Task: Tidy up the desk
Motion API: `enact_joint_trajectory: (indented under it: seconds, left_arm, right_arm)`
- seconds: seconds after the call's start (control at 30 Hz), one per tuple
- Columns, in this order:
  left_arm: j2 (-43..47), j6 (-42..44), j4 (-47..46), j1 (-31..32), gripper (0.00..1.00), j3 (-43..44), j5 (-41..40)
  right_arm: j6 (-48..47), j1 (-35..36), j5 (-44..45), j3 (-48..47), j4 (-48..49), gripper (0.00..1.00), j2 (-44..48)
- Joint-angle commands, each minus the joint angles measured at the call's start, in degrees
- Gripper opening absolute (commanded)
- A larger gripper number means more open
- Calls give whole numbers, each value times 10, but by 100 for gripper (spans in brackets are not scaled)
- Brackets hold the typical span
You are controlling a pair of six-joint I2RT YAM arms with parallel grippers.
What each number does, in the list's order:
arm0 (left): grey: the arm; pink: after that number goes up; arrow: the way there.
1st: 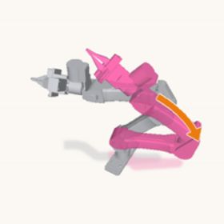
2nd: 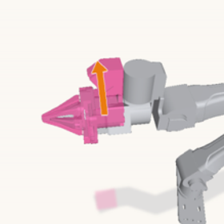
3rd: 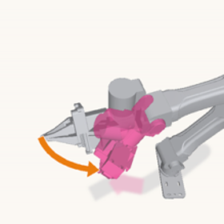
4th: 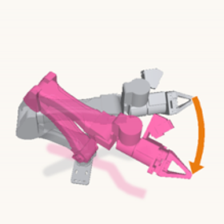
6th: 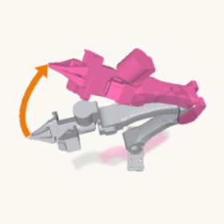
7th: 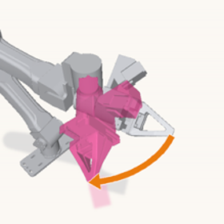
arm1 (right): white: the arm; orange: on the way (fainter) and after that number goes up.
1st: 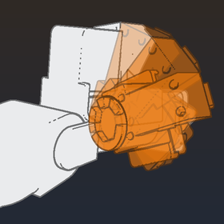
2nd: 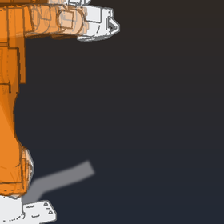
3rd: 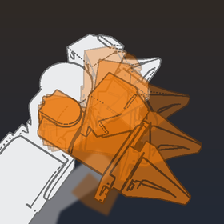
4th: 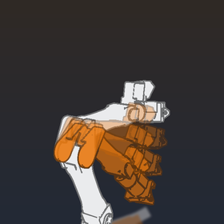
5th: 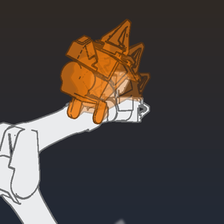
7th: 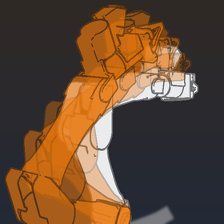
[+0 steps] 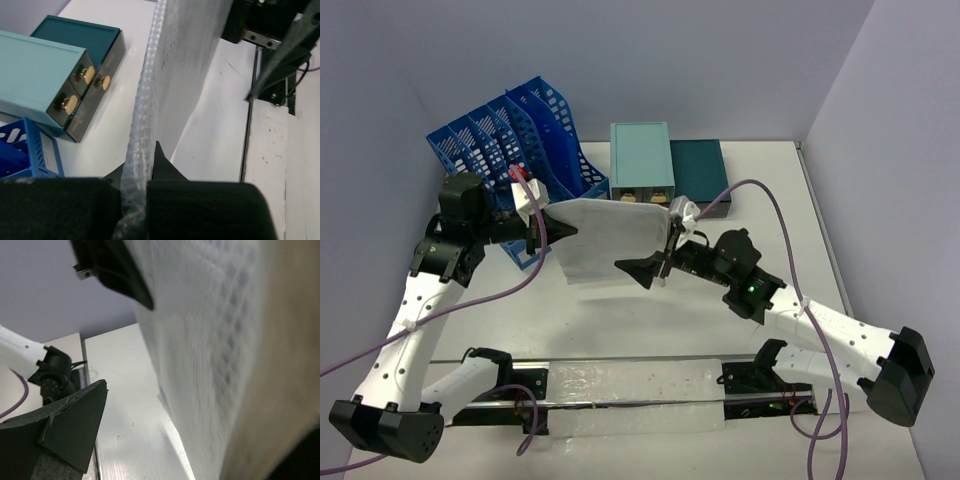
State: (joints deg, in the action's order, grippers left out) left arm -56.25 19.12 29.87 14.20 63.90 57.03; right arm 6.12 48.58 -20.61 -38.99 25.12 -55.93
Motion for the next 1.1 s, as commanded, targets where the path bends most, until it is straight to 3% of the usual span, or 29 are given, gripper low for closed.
enact_joint_trajectory:
  seconds: [0.0, 0.07, 0.17, 0.2, 0.27, 0.3, 0.33, 0.4, 0.43, 0.47, 0.53, 0.63, 0.93, 1.07]
  left_arm:
    - [12, 36, 18, 1, 0, 39, 56]
    - [13, 37, 21, 1, 0, 45, 56]
    - [12, 45, 36, 1, 0, 53, 47]
    - [13, 44, 36, 1, 0, 54, 40]
    - [14, 28, 25, 1, 1, 54, 8]
    - [14, 15, 15, 1, 7, 55, -18]
    - [13, 5, 9, 1, 19, 57, -43]
    - [11, -24, -8, 1, 66, 65, -166]
    - [11, -41, -19, 1, 81, 68, -179]
    - [11, -74, -42, 1, 99, 70, -276]
    - [9, -112, -63, 1, 99, 71, -444]
    - [7, -121, -74, 1, 99, 77, -584]
    - [77, -65, -98, 1, 99, 18, -825]
    - [97, 5, -173, 0, 99, -97, -938]
  right_arm:
    - [-16, -1, 35, -52, -14, 77, -38]
    - [-15, -1, 30, -57, -11, 58, -48]
    - [-16, -2, 25, -63, -9, 13, -62]
    - [-18, -3, 24, -64, -10, 2, -64]
    - [-19, -3, 21, -69, -10, 0, -66]
    - [-21, -3, 18, -72, -10, 0, -66]
    - [-22, -4, 18, -76, -10, 0, -67]
    - [-28, -4, 35, -94, -3, 0, -69]
    - [-31, -3, 47, -96, 2, 0, -71]
    - [-35, -4, 59, -110, 8, 0, -76]
    - [-40, -5, 94, -147, 22, 0, -91]
    - [-48, -12, 135, -208, 31, 0, -125]
    - [-74, -16, 175, -443, 55, 0, -287]
    - [-86, -16, 218, -530, 83, 0, -374]
